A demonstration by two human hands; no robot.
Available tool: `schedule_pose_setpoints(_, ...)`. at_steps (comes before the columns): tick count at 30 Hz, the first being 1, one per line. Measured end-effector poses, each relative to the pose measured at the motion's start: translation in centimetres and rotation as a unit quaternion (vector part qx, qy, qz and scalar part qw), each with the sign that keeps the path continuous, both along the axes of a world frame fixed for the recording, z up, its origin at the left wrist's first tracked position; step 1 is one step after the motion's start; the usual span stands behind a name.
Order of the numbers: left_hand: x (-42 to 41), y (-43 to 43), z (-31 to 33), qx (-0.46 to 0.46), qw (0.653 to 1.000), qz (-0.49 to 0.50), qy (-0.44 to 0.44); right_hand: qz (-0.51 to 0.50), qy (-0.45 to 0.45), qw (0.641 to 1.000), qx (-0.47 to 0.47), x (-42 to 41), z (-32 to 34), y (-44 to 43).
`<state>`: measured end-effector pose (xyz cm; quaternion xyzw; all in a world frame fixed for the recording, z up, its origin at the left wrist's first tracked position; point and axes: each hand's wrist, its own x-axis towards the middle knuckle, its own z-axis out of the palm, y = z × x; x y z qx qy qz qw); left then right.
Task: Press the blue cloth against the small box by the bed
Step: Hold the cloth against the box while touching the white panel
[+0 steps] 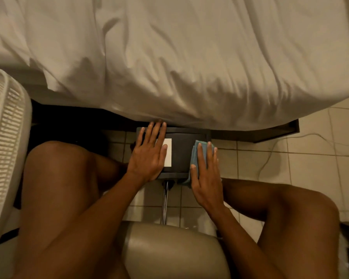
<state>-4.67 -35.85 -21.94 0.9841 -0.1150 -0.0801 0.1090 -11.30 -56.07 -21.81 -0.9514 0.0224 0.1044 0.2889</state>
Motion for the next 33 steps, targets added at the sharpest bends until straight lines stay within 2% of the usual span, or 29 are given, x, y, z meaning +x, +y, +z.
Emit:
schedule_pose_setpoints(4,0.3,0.0,-0.1,-0.007,1.000,0.001,-0.007,0.012,-0.008,1.000,0.007,4.3,0.2,-0.5)
schedule_pose_setpoints(10,-0.3,-0.3,-0.3,-0.010,1.000,0.000,0.006,-0.025,0.015,1.000,0.003,-1.8,-0.4,0.1)
schedule_pose_setpoints(14,-0.4,0.3,-0.4,-0.011,1.000,0.007,-0.001,0.013,-0.004,1.000,-0.009,1.4,-0.6,-0.1)
schedule_pose_setpoints(16,-0.2,0.0,-0.2,-0.010,1.000,0.000,-0.005,0.000,-0.009,1.000,-0.007,2.2,-0.1,-0.2)
schedule_pose_setpoints(21,0.0,0.1,-0.2,-0.014,1.000,-0.001,0.002,-0.037,0.015,0.999,-0.007,-2.2,0.1,0.9)
schedule_pose_setpoints(26,0.2,-0.1,-0.2,-0.014,1.000,-0.001,0.000,-0.033,0.005,0.999,0.004,-0.3,0.2,0.2)
schedule_pose_setpoints(33,0.1,0.1,-0.2,-0.004,1.000,-0.004,0.008,-0.049,0.028,0.998,0.006,-3.0,0.4,0.6)
